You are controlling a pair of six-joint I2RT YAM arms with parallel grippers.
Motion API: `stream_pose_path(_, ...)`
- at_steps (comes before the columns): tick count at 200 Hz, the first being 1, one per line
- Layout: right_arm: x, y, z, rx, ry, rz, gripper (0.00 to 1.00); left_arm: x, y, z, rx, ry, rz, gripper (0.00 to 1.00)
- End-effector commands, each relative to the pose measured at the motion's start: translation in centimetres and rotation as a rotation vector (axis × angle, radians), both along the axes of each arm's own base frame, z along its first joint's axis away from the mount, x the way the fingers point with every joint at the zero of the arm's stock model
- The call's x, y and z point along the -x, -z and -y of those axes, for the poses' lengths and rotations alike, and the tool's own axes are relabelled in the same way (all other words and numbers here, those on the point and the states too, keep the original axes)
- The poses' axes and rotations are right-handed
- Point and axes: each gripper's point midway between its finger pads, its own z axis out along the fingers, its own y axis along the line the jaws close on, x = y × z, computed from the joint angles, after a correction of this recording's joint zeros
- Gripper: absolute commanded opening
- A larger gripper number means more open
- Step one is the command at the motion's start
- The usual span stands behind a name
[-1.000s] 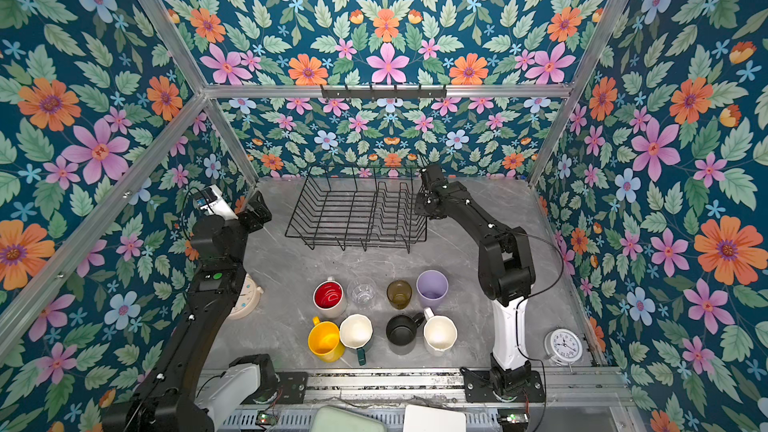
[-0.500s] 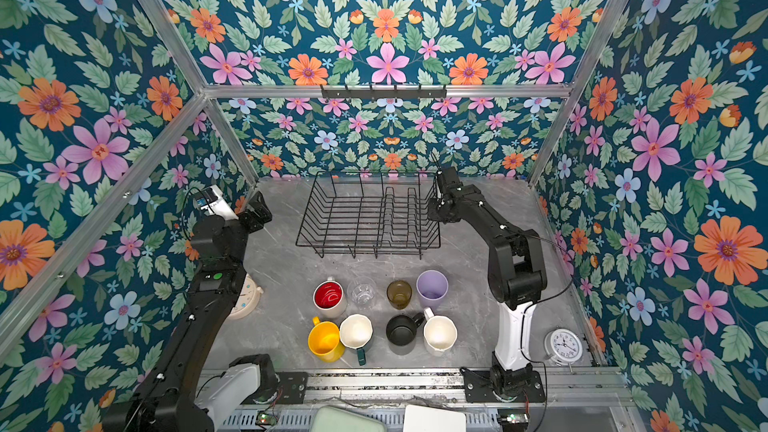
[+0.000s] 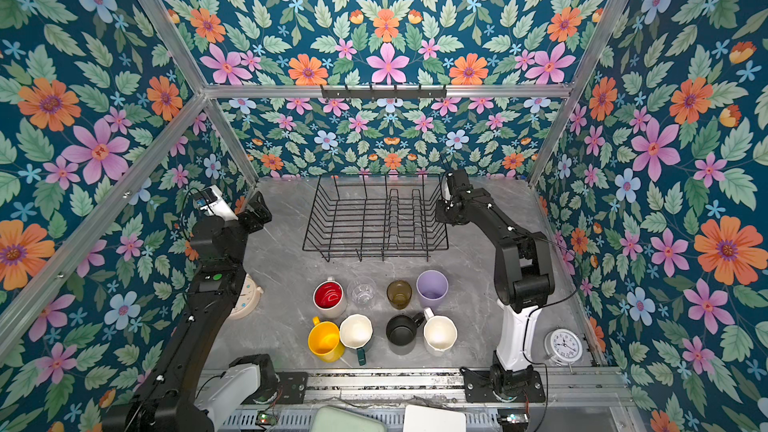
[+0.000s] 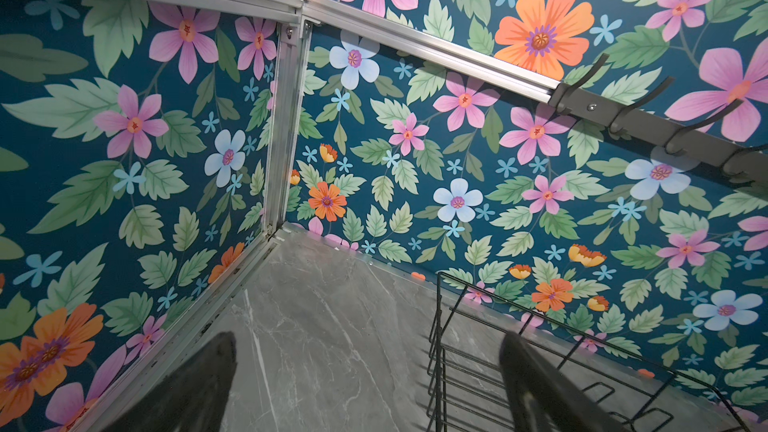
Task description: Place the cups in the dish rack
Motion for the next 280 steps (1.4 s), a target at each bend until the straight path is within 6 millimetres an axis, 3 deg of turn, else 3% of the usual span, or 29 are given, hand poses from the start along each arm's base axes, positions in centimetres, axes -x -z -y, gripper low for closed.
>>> stream_pose_path(1,0.7,0.4,1.2,0.068,0.004,-0.018,0.0,0.1,-1.0,0.0,-0.005,0.001,0.037,1.0)
stream_pose_path(22,0.8,-0.4,1.2,0.056,0.014,-0.001,0.01,0.1,-0.9,-0.1,-0.006,-0.003,0.035,1.0)
stream_pose_path(38,0.8,-0.9,1.2,0.051,0.019,0.011,0.22,0.0,-0.8,-0.1,-0.004,-0.001,0.033,1.0)
stream_pose_path(71,0.9,-2.4,1.0,0.031,0.02,0.043,0.53,0.0,-0.8,-0.1,-0.004,-0.002,0.032,1.0)
stream_pose_path(87,0.9,-3.2,1.0,0.025,0.023,0.062,0.63,0.0,-0.7,-0.1,-0.004,-0.003,0.03,1.0)
stream_pose_path(111,1.4,-4.4,1.2,0.012,0.039,0.083,0.66,0.0,-0.7,-0.1,-0.004,-0.005,0.03,1.0)
stream_pose_path(136,3.1,-6.0,1.6,-0.01,0.058,0.127,0.74,-0.1,-0.6,-0.2,-0.004,-0.01,0.023,1.0)
stream_pose_path(143,3.8,-6.0,1.7,-0.016,0.063,0.124,0.76,-0.1,-0.4,-0.3,0.002,-0.013,0.019,1.0)
stream_pose_path(146,4.4,-7.3,1.8,-0.025,0.064,0.15,0.76,-0.1,-0.4,-0.3,0.005,-0.015,0.019,1.0)
stream_pose_path(161,6.6,-8.8,1.7,-0.063,0.062,0.181,0.81,-0.3,0.0,-0.3,0.024,-0.015,0.014,1.0)
stream_pose_path(193,11.1,-10.9,1.9,-0.151,0.064,0.285,0.93,0.1,0.3,-0.2,0.064,-0.017,-0.01,0.98)
stream_pose_path(236,15.0,-11.0,2.7,-0.16,0.057,0.31,0.99,1.7,1.7,1.7,0.102,0.081,-0.176,0.96)
stream_pose_path(280,16.2,-10.3,2.7,-0.154,0.037,0.296,0.99,5.5,3.8,3.7,0.058,0.201,-0.485,0.93)
